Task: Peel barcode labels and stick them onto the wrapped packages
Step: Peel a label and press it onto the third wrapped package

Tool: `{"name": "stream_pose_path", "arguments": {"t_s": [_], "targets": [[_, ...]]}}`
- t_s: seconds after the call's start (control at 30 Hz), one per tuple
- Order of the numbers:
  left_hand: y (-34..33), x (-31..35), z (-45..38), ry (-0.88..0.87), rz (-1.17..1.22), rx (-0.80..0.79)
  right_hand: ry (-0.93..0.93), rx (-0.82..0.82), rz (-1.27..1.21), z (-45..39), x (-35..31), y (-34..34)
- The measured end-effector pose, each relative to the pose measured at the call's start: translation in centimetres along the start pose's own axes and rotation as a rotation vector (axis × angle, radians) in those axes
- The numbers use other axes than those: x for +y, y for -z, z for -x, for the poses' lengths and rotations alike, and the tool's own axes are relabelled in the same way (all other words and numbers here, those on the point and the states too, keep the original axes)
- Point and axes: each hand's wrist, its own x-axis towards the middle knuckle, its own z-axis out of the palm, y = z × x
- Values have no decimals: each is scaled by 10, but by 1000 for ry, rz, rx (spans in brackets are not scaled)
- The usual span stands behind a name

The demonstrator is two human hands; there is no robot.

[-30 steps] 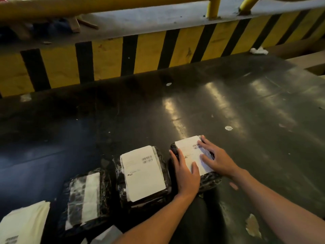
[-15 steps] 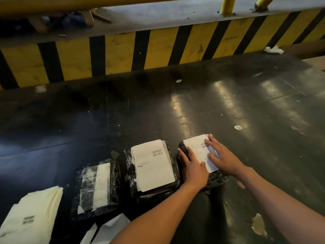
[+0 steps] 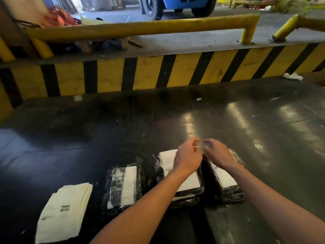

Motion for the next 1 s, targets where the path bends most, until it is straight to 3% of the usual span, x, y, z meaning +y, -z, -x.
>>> {"name": "stream_pose_path", "arguments": {"t_s": [0.2, 0.3, 0.43, 0.63, 0.83, 1.0], "targets": [[102, -56, 27, -90, -94, 279, 243, -1, -60, 16, -97, -56], [151, -109, 50, 14, -122, 398, 403, -59, -63, 30, -140, -100], [203, -196, 93, 235, -263, 547, 518, -264, 16, 55, -168, -169], [251, -287, 158, 700, -371, 607, 468, -574, 391, 80, -155, -237], [279, -323, 169, 877, -283, 601, 444, -597, 505, 78, -142, -255], [287, -334, 167, 848, -334, 587, 469, -599, 501, 75, -138, -255]]}}
